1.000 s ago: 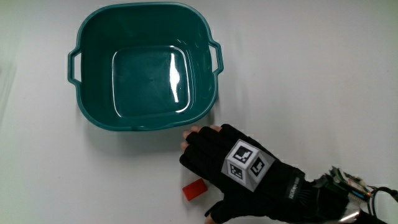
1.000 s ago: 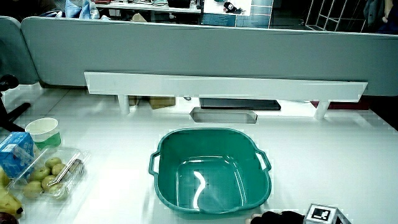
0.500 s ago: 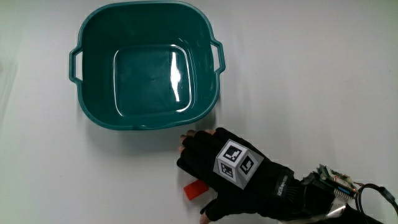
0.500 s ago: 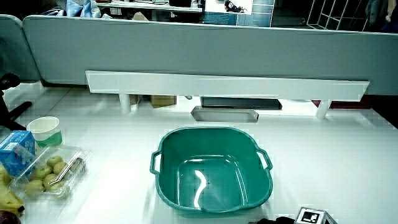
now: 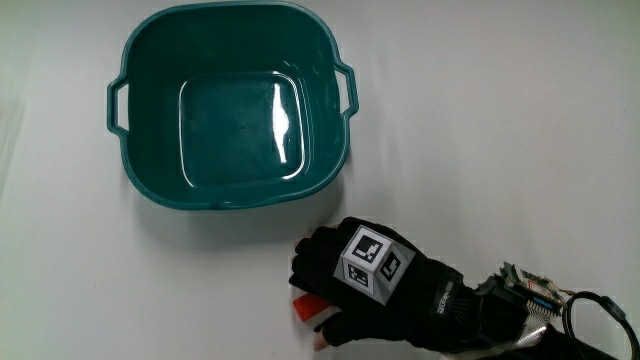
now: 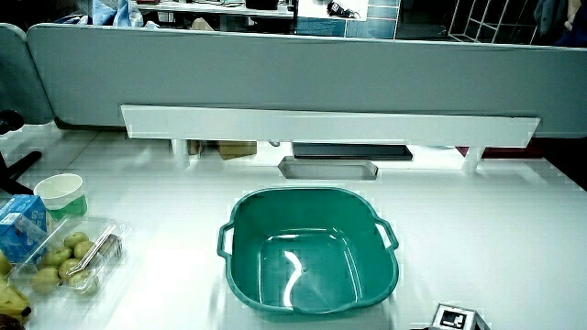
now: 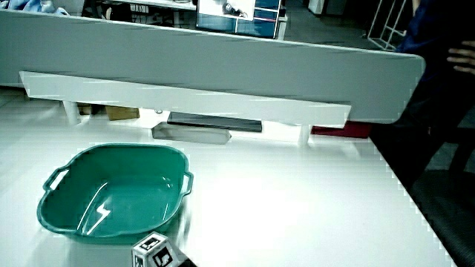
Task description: Pick red block
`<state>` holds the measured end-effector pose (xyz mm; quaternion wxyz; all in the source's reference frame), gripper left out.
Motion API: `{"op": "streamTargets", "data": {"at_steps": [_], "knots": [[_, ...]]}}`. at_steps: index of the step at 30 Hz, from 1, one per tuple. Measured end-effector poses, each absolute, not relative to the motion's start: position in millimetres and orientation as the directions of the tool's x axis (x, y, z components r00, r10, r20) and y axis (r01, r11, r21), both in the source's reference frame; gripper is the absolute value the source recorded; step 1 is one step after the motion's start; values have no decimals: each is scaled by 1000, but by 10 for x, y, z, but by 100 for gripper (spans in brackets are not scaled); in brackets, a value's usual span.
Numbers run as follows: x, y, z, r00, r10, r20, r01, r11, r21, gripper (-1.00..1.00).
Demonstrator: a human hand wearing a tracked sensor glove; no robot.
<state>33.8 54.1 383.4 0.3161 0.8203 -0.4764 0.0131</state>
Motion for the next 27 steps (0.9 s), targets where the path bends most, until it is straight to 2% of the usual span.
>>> {"op": "streamTargets", "data": {"at_steps": [5,27], "knots": [[332,529,3797,538,-774,336,-803,-349,482,46],[274,560,3860,534,-774,340,-799,-330,503,88]]}}
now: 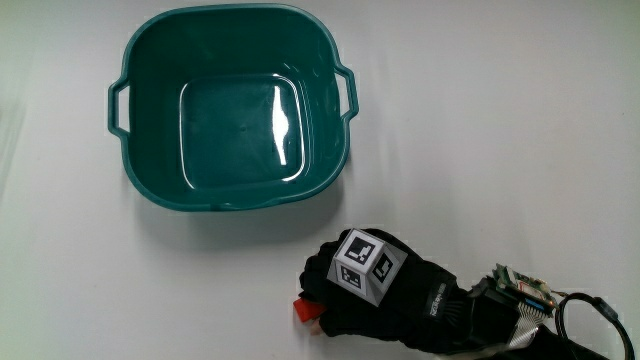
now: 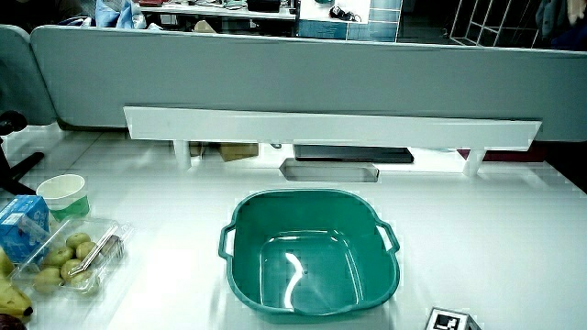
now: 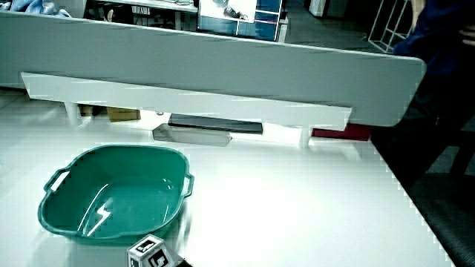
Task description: Pick red block
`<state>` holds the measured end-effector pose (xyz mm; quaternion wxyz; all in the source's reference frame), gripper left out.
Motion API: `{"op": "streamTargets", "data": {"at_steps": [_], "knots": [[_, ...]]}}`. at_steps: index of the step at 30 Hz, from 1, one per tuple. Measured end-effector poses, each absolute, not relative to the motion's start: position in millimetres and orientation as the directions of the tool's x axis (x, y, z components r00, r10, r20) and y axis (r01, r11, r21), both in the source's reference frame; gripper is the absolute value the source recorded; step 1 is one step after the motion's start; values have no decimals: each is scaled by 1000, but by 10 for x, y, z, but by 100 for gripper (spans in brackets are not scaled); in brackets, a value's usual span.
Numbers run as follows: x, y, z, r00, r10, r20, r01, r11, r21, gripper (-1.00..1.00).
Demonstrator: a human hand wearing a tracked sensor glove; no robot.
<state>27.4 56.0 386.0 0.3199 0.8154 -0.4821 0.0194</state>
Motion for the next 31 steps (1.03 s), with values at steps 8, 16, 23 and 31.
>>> {"op": "streamTargets", "data": {"at_steps": [8,16,23,31], "knots": [[293,548,3816,527,-776,346,-807,-329,491,100],[326,451,3581,518,-786,338,-825,-355,440,100],[346,313,3328,509,-790,341,-837,-361,411,100],[364,87,3069,525,-789,320,-839,-416,352,100]]}}
